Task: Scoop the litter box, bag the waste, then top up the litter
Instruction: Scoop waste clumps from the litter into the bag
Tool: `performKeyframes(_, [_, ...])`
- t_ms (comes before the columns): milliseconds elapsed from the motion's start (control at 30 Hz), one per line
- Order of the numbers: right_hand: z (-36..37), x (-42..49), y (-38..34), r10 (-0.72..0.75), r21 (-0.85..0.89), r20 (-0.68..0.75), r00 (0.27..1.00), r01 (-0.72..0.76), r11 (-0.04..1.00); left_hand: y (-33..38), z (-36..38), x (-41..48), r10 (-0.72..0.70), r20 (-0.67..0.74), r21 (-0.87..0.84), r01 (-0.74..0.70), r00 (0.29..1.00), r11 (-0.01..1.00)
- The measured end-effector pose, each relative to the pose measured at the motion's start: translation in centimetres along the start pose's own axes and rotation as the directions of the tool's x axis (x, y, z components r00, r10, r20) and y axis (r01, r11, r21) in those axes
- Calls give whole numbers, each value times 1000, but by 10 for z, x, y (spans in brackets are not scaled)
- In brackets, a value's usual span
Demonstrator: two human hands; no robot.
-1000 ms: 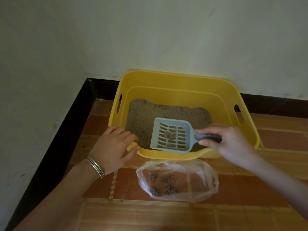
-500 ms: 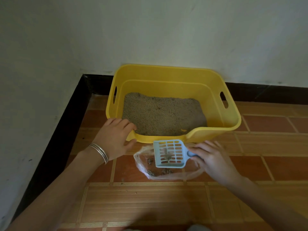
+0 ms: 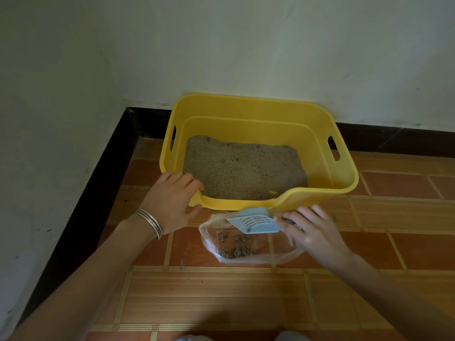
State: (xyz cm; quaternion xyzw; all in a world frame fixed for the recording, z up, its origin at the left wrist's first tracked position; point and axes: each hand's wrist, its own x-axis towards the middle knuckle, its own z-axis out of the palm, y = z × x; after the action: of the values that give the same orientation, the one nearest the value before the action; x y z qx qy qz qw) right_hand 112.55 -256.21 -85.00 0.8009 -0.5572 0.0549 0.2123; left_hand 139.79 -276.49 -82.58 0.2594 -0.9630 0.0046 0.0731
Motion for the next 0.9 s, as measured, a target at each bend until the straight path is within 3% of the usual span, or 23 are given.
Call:
performKeyframes(233, [-7,3,8,14,31,-20,1000,-13,999,-1,1,0,20,-23,-7,-20,1000,1000])
performKeyframes(500, [-34,36,36,385,285,-63,921,-353,891,-14,-2,11,46,-77,-84,-52,996,995])
performKeyframes(667, [-21,61,74,528,158,215,821,-563,811,-30,-1,29,29,-84,-78,-36,996,996])
performKeyframes(800, [-2,91,99,558,-31,465,688,-617,786,-43,-1,45,-4,-54,-102,-2,999,995])
performKeyframes(900, [21,117,114,546,-53,604,581,-654,755,-44,1,49,-26,-63,-95,20,998,995])
